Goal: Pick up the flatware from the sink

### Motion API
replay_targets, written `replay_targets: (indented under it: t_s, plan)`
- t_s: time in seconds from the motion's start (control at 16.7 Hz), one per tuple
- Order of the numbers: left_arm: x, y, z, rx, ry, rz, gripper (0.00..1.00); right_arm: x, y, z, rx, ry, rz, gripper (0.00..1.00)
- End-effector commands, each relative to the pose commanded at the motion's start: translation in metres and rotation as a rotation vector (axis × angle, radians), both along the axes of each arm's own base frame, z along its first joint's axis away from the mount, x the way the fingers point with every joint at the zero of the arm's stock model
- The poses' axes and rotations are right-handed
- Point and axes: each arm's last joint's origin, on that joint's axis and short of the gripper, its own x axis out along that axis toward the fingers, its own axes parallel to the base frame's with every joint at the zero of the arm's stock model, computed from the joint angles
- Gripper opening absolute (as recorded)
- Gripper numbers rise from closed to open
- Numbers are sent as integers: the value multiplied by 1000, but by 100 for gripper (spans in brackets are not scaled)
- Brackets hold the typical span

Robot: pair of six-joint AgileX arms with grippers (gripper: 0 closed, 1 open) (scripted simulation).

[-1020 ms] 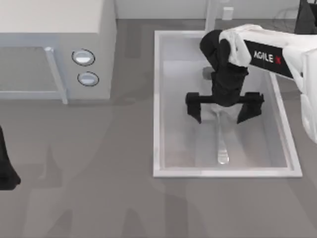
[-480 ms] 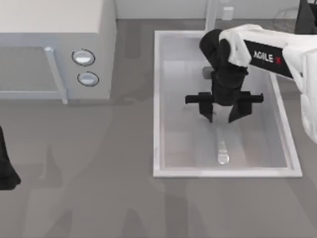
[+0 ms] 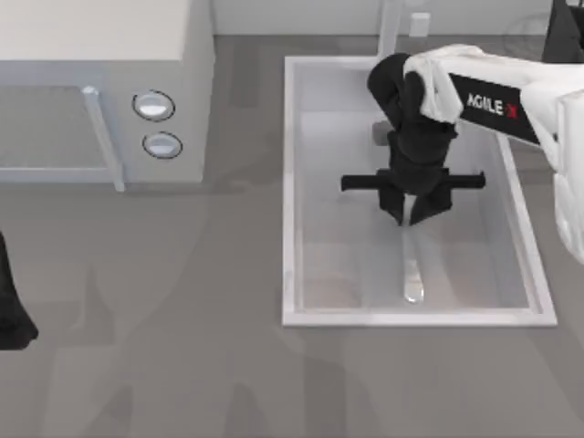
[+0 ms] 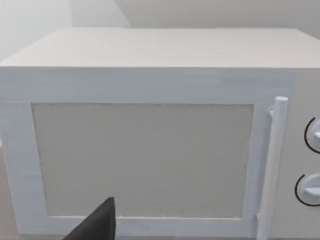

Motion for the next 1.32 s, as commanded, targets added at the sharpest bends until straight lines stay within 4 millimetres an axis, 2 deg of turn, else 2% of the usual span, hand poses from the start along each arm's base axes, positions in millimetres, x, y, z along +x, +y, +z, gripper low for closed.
replay_targets:
  t_s: [0.12,0.18,0.3,0.42,0.54,0.84,0.96,1.08,1.32]
  plan:
    - [0,0,0,0,0,0,100,0,0,0,0,0,0,0]
    - [0,0,0,0,0,0,100,4,-1,23,0,-43,6,0]
    - [0,0,0,0,0,0,100,5,0,26,-1,-41,6,0]
    - [0,0,0,0,0,0,100,8,1,39,-2,-39,6,0]
    - [0,0,0,0,0,0,100,12,3,63,-2,-38,6,0]
    - [0,0,0,0,0,0,100,10,2,144,-4,-33,6,0]
    - [0,0,0,0,0,0,100,6,0,165,-2,-39,6,0]
    - [0,0,0,0,0,0,100,4,-1,173,0,-43,6,0]
    - [0,0,0,0,0,0,100,4,-1,173,1,-44,6,0]
